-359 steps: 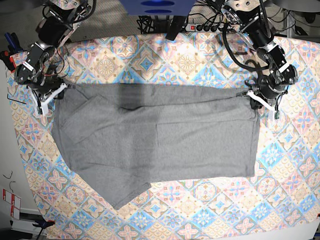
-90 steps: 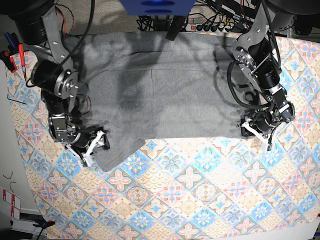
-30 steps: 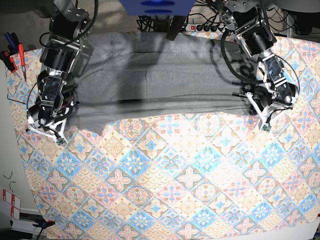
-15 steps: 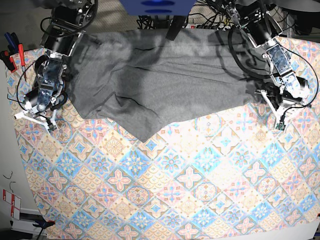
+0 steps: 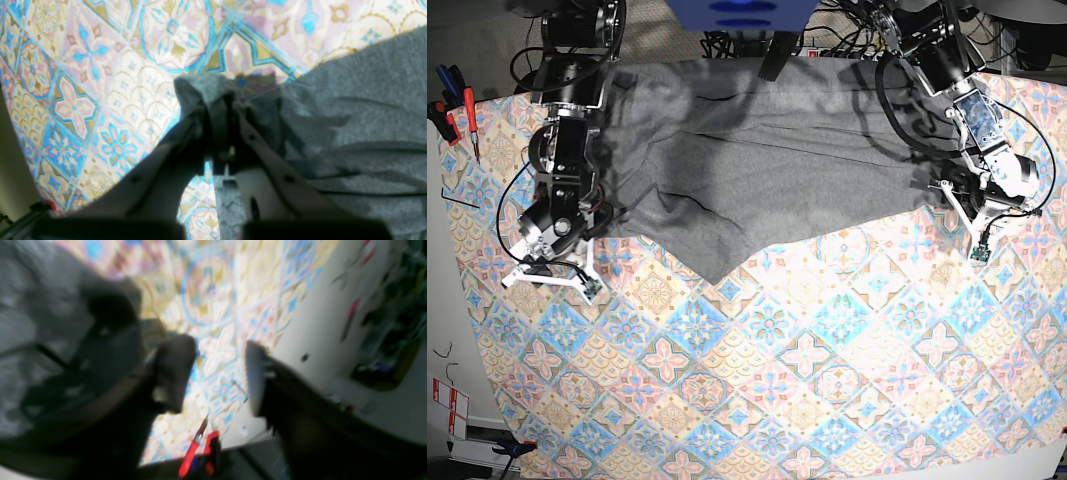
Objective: Fold the T-shirt properly
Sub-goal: 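Adjust the right gripper's hold on the shirt corner beside the collar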
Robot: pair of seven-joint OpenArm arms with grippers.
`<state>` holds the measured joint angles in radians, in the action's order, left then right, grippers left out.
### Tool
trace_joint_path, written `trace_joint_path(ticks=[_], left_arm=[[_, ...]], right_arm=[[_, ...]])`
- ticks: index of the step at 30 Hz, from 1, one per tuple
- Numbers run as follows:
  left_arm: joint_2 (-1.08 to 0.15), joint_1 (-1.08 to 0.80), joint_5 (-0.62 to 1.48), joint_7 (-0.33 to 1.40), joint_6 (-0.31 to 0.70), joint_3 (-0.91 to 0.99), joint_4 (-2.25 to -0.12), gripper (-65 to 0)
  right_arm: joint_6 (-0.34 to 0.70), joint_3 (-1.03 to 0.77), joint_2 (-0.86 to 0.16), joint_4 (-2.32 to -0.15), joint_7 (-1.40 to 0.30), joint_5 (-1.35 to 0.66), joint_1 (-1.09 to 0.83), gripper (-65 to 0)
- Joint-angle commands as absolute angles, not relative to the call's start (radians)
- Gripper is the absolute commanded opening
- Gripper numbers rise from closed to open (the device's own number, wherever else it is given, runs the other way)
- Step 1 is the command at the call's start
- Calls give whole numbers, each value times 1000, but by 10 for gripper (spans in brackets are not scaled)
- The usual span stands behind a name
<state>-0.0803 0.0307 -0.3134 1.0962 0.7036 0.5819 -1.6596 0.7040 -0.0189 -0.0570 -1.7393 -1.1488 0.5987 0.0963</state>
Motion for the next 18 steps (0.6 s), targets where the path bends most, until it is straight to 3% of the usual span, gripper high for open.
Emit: trace_joint_path(ticks=[1,5,18], left_arm=[[-90,44,-311,1089,698,582,-1673,-650],[-90,44,-311,1089,698,582,-1673,-650],[-74,47,-311,1087,698,582,-1633,-650]], right_arm=[[698,-1,-48,-1779,-1145,607,111,-303],[698,24,2,-1807,-1152,605,93,-219],[698,73,56,-1796,-1145,607,-8,-232]])
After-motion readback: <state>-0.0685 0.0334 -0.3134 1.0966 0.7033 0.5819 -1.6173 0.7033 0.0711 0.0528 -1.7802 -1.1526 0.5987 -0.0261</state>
